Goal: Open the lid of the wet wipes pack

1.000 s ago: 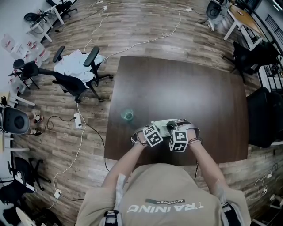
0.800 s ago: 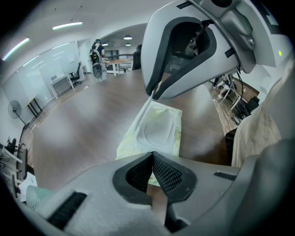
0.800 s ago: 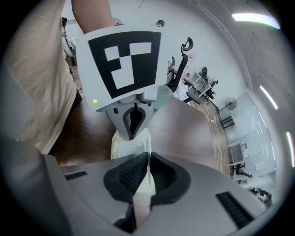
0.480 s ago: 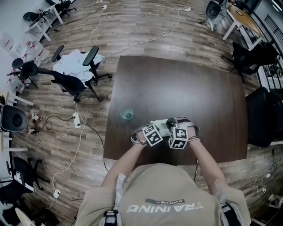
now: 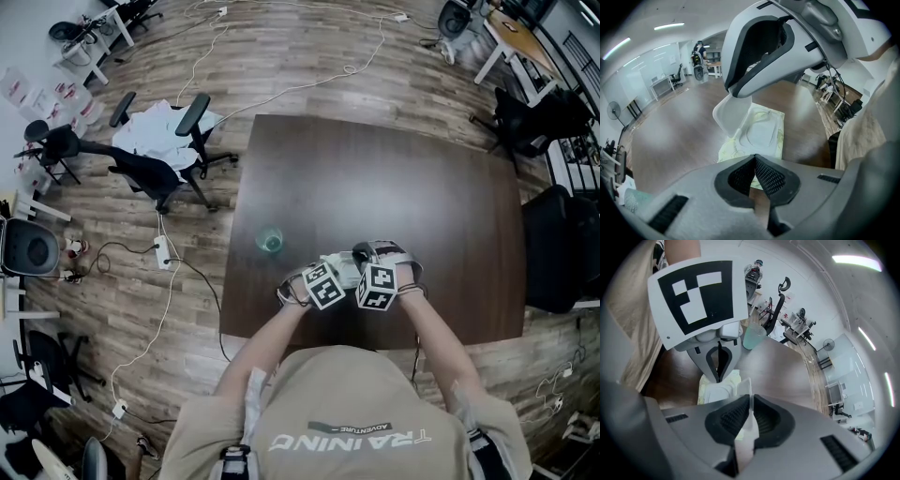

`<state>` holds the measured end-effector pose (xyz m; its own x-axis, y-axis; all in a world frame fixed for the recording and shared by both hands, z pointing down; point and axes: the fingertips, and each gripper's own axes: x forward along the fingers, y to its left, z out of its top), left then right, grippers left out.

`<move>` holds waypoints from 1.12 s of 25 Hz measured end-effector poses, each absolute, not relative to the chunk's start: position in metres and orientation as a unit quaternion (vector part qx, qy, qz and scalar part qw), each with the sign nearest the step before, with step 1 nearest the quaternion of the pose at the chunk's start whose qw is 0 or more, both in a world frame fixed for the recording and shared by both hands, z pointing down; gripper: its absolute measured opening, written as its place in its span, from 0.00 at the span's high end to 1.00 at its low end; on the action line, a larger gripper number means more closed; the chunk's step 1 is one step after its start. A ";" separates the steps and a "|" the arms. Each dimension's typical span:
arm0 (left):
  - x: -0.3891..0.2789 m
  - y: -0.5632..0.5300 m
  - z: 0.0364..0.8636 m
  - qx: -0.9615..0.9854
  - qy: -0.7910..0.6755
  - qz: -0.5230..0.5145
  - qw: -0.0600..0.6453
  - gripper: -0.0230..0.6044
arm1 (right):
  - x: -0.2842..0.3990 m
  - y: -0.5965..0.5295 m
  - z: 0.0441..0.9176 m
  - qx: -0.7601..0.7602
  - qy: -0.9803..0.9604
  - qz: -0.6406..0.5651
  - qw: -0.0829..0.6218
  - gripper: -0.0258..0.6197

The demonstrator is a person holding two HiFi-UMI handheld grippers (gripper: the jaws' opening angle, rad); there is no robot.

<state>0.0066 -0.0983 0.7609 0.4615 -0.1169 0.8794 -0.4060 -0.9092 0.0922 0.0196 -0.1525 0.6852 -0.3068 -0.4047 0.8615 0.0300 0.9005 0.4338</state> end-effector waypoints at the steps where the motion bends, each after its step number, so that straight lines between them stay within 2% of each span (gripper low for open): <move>1: 0.007 -0.098 0.761 0.842 -0.155 0.495 0.146 0.95 | 0.019 -0.153 0.686 0.118 -0.786 -0.190 0.577 0.92; 28: 0.008 -0.100 0.761 0.843 -0.152 0.491 0.159 0.95 | 0.019 -0.181 0.703 0.100 -0.789 -0.188 0.577 0.91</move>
<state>0.0076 -0.0996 0.7611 0.4709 -0.1001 0.8765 -0.4127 -0.9031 0.1186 0.0187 -0.1806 0.7029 -0.3149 -0.3754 0.8717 0.0583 0.9091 0.4125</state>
